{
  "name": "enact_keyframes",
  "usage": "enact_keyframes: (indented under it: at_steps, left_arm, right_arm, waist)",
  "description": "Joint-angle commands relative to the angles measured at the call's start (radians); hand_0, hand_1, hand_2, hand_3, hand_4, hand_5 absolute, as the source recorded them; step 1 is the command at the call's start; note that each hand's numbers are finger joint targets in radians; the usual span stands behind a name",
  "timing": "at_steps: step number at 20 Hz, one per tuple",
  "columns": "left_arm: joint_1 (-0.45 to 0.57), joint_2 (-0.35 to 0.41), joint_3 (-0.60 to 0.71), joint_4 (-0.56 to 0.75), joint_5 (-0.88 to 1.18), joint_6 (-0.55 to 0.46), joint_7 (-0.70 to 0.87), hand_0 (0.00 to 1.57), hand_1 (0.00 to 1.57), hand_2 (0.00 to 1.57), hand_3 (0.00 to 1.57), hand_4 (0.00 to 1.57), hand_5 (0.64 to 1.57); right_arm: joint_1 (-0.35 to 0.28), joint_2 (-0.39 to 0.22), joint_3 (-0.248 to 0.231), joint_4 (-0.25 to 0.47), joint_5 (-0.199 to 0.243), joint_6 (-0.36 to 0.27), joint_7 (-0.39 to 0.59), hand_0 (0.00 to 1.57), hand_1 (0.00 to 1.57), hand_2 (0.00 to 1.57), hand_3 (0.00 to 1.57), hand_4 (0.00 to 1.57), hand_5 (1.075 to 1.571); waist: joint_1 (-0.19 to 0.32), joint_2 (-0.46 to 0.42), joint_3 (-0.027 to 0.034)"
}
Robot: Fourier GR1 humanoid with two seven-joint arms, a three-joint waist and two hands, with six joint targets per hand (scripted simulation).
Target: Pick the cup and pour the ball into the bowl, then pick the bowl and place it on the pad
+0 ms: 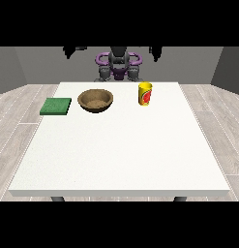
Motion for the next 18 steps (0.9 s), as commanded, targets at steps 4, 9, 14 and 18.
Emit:
enact_keyframes:
  at_steps: [4,9,14,18]
  left_arm:
    - [0.035,0.045,0.096,0.199,0.014,-0.062,-0.317,0.00,0.00,0.00,0.00,0.53,1.491]
    - [-0.010,0.050,0.112,0.405,-0.005,-0.089,-0.462,0.00,0.00,0.00,0.00,0.25,1.475]
    - [-0.082,0.055,0.129,0.617,-0.010,-0.117,-0.525,0.00,0.00,0.00,0.00,0.00,1.441]
    - [-0.111,0.050,0.136,0.751,-0.031,-0.106,-0.589,0.00,0.00,0.00,0.00,0.16,1.432]
  right_arm:
    - [0.016,-0.040,-0.087,0.073,-0.077,0.092,-0.171,0.00,0.00,0.00,0.00,0.69,1.551]
    - [-0.037,-0.087,-0.134,0.136,-0.115,0.137,-0.196,0.00,0.00,0.00,0.00,0.68,1.555]
    - [-0.048,-0.127,-0.164,0.217,-0.148,0.184,-0.180,0.00,0.00,0.00,0.00,0.67,1.560]
    - [-0.044,-0.126,-0.178,0.282,-0.130,0.173,-0.209,0.00,0.00,0.00,0.00,0.67,1.562]
  waist:
    - [-0.037,0.138,0.0000]
    - [-0.051,0.172,-0.0001]
    - [-0.047,0.100,0.0000]
    - [-0.038,0.071,0.0000]
